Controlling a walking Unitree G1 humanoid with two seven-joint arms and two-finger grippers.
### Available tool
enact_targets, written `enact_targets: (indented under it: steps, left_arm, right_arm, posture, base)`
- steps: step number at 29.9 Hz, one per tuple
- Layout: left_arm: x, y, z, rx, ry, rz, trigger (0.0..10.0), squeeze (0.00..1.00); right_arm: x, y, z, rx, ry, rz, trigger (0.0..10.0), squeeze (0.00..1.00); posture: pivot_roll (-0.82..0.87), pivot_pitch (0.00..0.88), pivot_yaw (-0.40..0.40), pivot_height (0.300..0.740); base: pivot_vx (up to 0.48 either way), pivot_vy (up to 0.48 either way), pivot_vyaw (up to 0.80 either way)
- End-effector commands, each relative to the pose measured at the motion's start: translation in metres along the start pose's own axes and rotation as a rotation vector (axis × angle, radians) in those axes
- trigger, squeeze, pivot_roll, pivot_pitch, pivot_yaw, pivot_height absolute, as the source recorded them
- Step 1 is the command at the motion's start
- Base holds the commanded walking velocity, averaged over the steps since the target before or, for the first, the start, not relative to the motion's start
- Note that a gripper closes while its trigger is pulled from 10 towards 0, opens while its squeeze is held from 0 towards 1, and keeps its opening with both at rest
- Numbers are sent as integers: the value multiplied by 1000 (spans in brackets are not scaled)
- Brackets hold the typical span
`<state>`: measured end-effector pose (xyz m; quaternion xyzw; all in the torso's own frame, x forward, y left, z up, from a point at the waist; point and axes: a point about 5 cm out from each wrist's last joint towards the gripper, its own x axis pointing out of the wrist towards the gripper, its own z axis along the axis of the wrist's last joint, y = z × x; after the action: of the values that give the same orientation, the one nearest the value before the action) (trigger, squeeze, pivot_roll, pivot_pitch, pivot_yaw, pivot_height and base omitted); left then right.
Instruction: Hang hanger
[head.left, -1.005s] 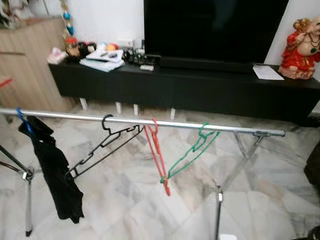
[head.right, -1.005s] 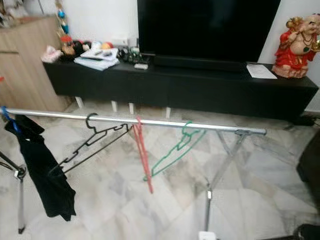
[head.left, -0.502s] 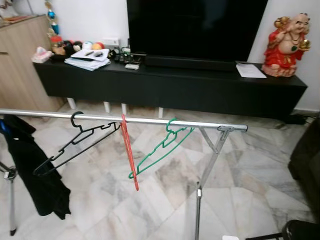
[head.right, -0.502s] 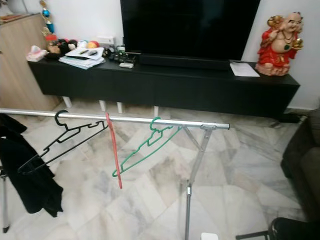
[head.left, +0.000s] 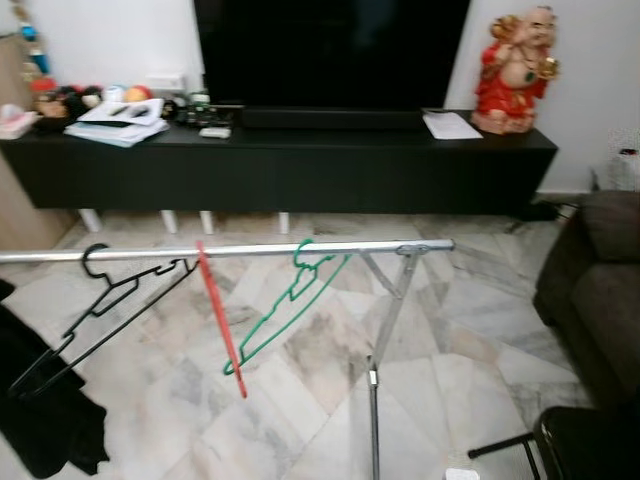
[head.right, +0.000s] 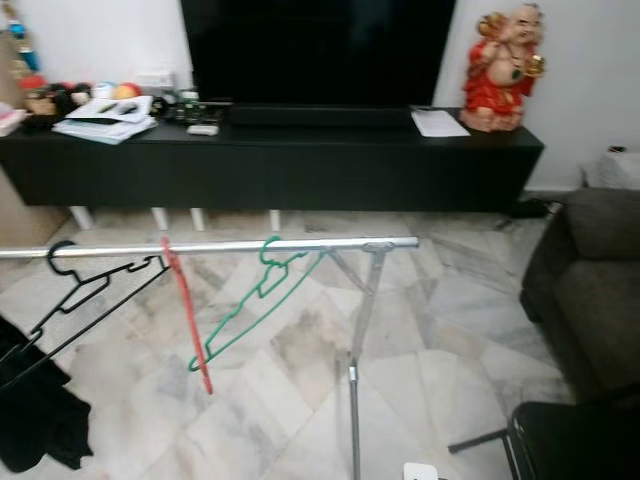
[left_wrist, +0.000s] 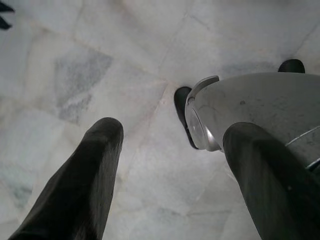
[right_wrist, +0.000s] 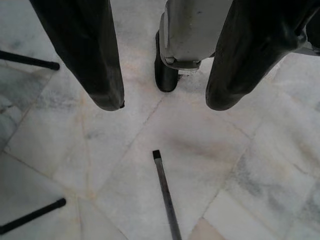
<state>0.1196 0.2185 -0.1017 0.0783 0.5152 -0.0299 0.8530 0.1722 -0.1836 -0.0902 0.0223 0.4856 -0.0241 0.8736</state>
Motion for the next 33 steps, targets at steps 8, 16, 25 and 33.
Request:
enact_targets:
  steps: [8, 16, 25, 33]
  left_arm:
    - [1, -2, 1, 6, 19, -1, 10000, 0]
    - [3, -8, 4, -1, 16, -7, 10000, 0]
    - [4, -20, 5, 1, 16, -21, 10000, 0]
    - [5, -23, 6, 4, 12, -28, 10000, 0]
  right_arm:
    - [0, 3, -1, 0, 9, 5, 10000, 0]
    - [0, 1, 0, -4, 10, 3, 10000, 0]
    - [0, 0, 0, -8, 10, 3, 10000, 0]
    - [0, 0, 0, -6, 9, 3, 10000, 0]
  posture:
    - [38, 0, 8, 740]
    - [38, 0, 3, 740]
    - [39, 0, -2, 740]
    - [37, 0, 1, 740]
  base:
    - [0, -131, -754]
    - [0, 0, -756]
    - [0, 0, -750]
    - [0, 0, -750]
